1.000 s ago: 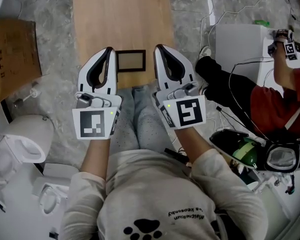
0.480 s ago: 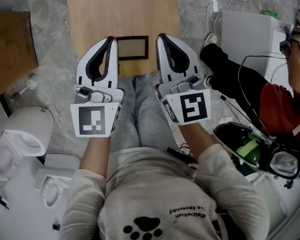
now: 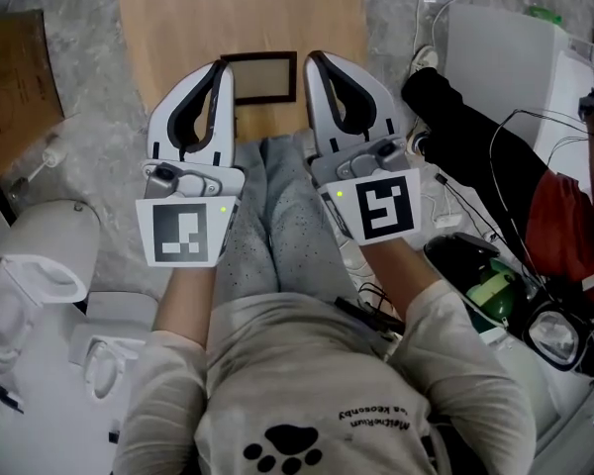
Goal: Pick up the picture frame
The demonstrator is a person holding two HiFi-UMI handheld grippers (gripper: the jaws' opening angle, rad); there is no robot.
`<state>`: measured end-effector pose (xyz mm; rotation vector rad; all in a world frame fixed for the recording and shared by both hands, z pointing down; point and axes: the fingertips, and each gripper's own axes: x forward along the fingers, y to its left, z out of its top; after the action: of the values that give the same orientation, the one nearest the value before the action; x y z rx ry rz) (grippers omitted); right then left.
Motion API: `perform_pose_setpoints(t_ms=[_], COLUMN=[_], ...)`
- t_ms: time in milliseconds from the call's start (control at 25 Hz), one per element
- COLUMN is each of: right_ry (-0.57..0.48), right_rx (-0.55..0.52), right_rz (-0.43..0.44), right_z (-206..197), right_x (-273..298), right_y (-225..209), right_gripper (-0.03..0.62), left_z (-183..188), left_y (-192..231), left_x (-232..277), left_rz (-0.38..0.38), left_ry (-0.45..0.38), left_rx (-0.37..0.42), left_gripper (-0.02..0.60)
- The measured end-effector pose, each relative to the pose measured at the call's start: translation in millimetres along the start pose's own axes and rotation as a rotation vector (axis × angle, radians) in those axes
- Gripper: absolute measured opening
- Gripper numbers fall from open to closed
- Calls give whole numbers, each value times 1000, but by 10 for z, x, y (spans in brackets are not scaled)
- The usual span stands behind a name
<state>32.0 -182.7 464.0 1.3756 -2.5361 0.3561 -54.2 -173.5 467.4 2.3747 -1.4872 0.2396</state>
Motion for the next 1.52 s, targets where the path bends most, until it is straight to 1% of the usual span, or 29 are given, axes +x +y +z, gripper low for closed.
perform_pose_setpoints(t_ms=[200, 640, 960, 1280, 1520], right_ry=[13, 61, 85, 132, 158], right_rx=[-11, -3, 6, 33, 25], right_rz=[7, 7, -10, -9, -1], right_z=[-123, -426, -578, -923, -1105], right_x=[56, 176, 145, 208, 264], right_y=[-23, -10, -72, -67, -47], right_gripper=[8, 8, 8, 8, 8], left_z=[-143, -393, -583, -834, -1016], left_y=[34, 203, 164, 201, 252], left_x=[38, 100, 106, 160, 193], left_rz=[-8, 17, 17, 11, 16], left_ry=[19, 51, 89, 117, 146], left_rx=[5, 4, 7, -8, -23], left_gripper=[8, 8, 8, 8, 8])
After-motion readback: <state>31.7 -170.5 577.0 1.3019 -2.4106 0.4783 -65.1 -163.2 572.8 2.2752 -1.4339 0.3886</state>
